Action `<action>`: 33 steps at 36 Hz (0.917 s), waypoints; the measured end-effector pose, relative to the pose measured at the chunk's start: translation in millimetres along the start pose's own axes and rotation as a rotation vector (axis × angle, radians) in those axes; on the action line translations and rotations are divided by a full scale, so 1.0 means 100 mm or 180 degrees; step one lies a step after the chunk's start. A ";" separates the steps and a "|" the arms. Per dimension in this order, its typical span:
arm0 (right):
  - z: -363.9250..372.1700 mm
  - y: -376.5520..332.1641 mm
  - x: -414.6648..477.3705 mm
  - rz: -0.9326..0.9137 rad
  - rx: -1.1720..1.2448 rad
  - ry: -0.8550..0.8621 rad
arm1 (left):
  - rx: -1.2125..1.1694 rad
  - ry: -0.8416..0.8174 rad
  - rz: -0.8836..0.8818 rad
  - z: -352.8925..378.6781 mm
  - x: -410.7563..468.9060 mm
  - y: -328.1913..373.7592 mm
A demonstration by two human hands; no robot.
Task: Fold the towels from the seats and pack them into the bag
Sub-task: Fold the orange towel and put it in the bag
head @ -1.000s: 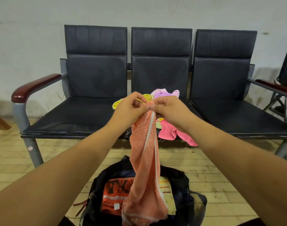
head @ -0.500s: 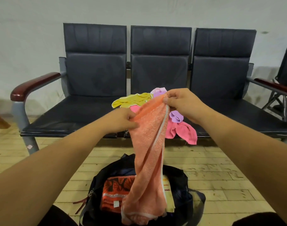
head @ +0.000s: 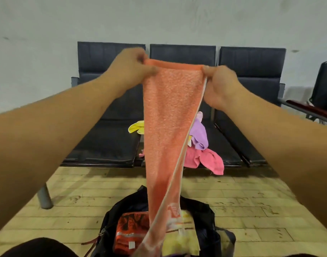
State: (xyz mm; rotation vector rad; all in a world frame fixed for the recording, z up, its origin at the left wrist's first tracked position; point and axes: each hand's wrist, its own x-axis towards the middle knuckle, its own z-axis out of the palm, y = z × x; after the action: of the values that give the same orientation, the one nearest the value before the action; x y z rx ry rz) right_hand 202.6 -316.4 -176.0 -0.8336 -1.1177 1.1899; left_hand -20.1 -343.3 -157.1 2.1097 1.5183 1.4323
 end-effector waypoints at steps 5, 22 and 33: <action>0.15 -0.19 -0.07 0.0035 0.0448 -0.0280 | -0.1644 0.0249 -0.0274 0.00 -0.07 0.03; -0.24 0.34 -0.18 0.1268 0.0259 -0.1082 | -0.4141 -0.0668 -0.1854 0.47 -0.67 -0.09; -0.35 1.04 -0.51 0.1384 -0.0084 -0.1209 | -0.3739 -0.0428 -0.2175 0.70 -0.69 -0.38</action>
State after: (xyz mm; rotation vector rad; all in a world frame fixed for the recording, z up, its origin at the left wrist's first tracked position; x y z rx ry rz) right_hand 207.5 -342.2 -294.3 -0.9231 -1.2962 1.7524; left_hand 7.8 -355.8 -257.9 0.8485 0.8059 1.3214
